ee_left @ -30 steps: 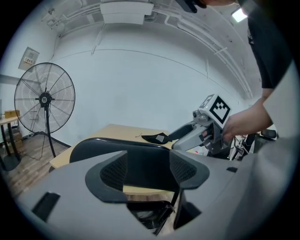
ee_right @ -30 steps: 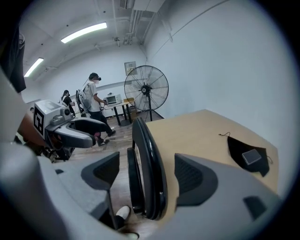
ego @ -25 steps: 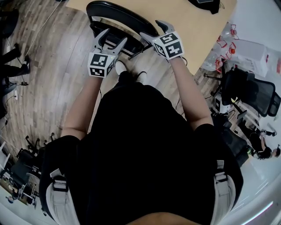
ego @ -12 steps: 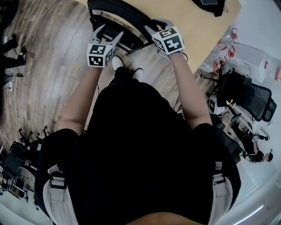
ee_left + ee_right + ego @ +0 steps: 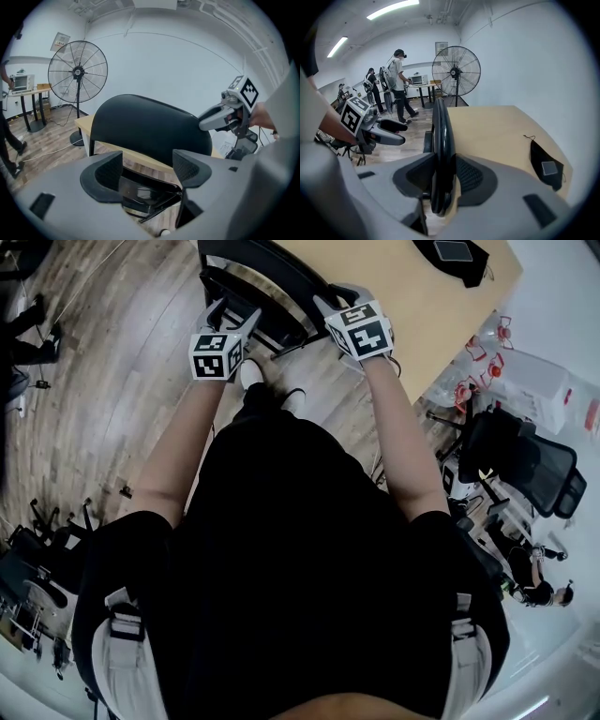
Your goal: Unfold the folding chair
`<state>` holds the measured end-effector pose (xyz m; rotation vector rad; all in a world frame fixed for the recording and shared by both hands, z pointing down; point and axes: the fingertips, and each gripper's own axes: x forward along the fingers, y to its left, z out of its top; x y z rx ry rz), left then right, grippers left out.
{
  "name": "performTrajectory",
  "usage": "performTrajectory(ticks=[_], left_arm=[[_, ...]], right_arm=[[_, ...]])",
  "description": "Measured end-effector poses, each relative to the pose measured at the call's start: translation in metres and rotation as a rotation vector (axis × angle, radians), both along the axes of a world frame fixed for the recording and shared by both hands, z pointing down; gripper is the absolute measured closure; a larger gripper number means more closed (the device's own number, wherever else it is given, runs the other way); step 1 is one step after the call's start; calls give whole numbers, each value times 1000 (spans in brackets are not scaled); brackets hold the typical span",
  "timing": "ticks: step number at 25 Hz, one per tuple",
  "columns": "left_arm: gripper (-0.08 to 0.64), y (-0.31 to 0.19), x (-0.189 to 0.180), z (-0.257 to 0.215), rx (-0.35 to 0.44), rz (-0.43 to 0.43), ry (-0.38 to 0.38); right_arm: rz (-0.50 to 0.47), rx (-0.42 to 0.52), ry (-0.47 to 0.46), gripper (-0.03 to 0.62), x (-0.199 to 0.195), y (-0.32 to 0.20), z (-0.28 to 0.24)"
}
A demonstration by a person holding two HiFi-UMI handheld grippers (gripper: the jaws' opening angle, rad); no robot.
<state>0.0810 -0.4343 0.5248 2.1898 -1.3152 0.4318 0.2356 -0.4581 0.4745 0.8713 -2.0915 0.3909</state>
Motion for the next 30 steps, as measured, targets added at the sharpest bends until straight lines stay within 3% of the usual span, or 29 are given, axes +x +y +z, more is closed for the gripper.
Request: performTrajectory(ticks=[5,13,19,24,30], left_arm=[[244,9,-6,7,-20,-68,-12],[241,30,-25,49,-117,-234,-34],[227,32,-35,92,-242,-419,14],[219,25,-26,127,-324,-520,87],[215,23,-31,156,-384,-673,72]], right_arm=[[-20,8,-19,454,-7,13,-4],[-51,21,-41,457,-29,42,-9],[-60,32,-50,459,-45,58,-12],[-65,37,-56,460,-55,64,-12],[-70,35,-54,461,-58,72,-10]])
